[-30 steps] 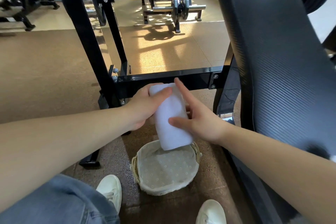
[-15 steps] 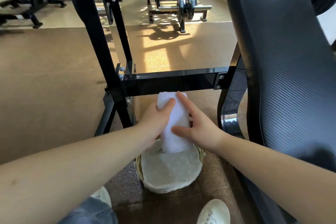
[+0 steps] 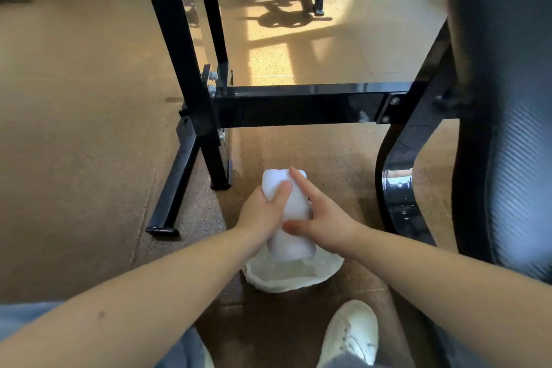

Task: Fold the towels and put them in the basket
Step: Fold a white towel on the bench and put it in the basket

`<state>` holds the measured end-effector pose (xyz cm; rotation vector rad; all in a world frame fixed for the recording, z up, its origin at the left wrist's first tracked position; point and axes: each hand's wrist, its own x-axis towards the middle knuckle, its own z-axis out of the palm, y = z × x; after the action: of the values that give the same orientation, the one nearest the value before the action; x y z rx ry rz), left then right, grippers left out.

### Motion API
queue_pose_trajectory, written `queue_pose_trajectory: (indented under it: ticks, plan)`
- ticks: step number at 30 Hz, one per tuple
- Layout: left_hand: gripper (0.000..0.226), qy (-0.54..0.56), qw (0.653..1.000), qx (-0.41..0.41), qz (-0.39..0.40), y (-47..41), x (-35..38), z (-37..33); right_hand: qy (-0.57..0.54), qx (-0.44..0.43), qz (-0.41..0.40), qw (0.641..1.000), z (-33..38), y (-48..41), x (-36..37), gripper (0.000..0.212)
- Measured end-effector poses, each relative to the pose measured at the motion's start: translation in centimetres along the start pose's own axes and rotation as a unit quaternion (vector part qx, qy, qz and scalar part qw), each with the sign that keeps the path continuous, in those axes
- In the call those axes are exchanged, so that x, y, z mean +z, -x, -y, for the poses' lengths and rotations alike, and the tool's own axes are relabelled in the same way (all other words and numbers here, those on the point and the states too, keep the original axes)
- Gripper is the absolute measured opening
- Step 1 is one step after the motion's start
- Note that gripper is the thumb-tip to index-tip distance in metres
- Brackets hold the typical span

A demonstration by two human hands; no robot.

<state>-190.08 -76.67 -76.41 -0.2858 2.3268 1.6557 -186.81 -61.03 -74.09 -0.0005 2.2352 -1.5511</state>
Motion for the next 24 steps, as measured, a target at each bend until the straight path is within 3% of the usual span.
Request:
queue_pose_trajectory:
  ticks: [5,10,18,24]
  plan:
    - [0.045,-0.083,0.996,-0.029,0.021,-3.0,-0.9,5.3,0.109,0.054,-0.015,0.992,-4.0,-3.0,1.7,0.105]
    - [0.050,-0.209,0.977,0.006,0.041,-4.8,-1.7,10.4,0.108,0.095,0.018,0.989,-8.4,-5.6,3.2,0.102]
    - [0.046,-0.413,0.897,0.154,0.031,-5.0,-1.6,13.8,0.065,0.153,0.023,0.986,-13.8,-8.5,6.7,0.099]
    - [0.055,-0.377,0.916,0.022,0.137,-4.8,-2.6,15.7,0.025,0.172,0.034,0.984,-16.2,-10.2,9.2,0.103]
